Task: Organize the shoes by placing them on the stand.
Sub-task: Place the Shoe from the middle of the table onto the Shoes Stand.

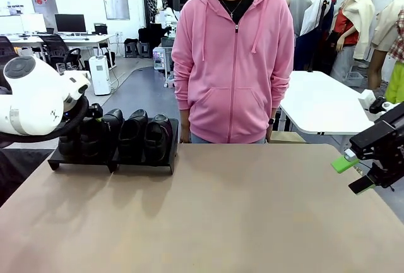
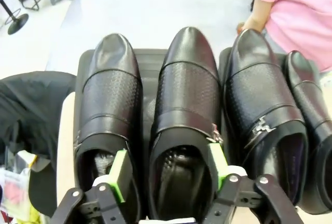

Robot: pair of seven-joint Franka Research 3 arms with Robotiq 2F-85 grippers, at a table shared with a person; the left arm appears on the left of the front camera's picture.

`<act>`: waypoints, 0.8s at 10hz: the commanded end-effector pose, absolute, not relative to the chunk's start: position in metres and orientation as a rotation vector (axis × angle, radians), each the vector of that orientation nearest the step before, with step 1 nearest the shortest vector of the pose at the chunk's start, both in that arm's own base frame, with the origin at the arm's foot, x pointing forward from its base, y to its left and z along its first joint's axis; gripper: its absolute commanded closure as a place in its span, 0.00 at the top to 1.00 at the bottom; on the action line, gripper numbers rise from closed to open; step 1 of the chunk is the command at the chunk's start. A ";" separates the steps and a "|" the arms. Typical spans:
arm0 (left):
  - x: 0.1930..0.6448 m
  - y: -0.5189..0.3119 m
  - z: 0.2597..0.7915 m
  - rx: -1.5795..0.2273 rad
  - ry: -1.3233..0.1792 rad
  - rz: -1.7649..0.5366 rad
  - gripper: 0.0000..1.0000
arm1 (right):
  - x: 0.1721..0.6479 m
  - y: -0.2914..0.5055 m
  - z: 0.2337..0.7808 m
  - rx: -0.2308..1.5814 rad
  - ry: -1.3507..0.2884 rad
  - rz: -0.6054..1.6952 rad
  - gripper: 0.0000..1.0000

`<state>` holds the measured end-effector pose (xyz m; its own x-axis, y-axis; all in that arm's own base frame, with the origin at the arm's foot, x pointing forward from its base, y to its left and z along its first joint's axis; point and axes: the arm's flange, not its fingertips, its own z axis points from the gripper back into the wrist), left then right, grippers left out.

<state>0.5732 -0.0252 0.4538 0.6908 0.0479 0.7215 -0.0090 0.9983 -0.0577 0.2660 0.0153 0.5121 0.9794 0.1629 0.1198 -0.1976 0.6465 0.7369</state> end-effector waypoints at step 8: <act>0.337 -0.007 0.591 -0.532 -0.544 -0.514 1.00 | 0.268 0.015 0.513 0.866 -0.060 0.229 1.00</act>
<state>0.3512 -0.0451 0.5842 0.7048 -0.2331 0.6701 0.5742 0.7420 -0.3458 0.2660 0.0153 0.5119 0.9794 0.1636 0.1188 -0.1973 0.6463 0.7371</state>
